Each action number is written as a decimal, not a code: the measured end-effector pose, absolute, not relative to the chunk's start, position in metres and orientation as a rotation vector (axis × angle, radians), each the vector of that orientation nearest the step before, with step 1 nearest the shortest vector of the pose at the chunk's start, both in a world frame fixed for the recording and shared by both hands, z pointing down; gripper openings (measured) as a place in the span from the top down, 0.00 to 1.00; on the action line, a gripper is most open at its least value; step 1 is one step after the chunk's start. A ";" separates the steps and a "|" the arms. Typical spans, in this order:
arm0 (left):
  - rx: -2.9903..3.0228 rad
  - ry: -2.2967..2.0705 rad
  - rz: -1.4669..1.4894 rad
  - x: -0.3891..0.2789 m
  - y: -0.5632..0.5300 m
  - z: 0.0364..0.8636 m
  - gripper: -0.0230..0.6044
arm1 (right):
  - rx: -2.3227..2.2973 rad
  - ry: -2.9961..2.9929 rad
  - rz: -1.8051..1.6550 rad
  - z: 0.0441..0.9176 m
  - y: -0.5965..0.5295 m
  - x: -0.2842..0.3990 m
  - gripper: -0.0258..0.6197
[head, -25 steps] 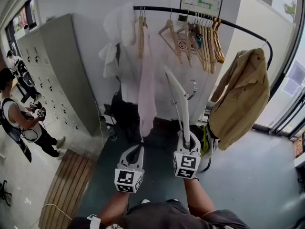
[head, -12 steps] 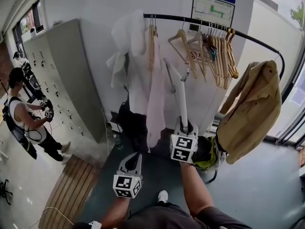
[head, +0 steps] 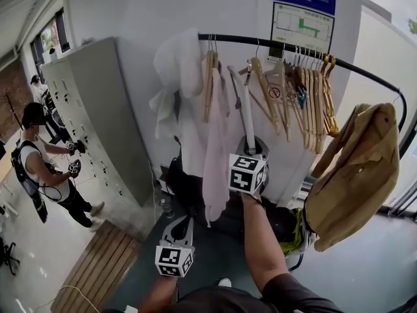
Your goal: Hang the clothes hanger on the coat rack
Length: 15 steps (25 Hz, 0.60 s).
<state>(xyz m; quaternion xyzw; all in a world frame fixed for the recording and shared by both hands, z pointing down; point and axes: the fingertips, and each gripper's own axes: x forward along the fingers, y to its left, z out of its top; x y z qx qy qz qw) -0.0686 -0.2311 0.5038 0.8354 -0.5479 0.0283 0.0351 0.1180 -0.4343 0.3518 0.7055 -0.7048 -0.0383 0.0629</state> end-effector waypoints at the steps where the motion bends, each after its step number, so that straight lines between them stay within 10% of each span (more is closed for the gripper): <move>1: 2.562 -1.694 0.088 -0.068 -0.235 0.503 0.95 | 2.137 -2.127 -0.115 0.345 -0.445 0.117 0.85; 15: 2.582 -1.787 0.181 -0.092 -0.277 0.496 0.95 | 2.135 -2.107 -0.017 0.299 -0.560 0.119 0.85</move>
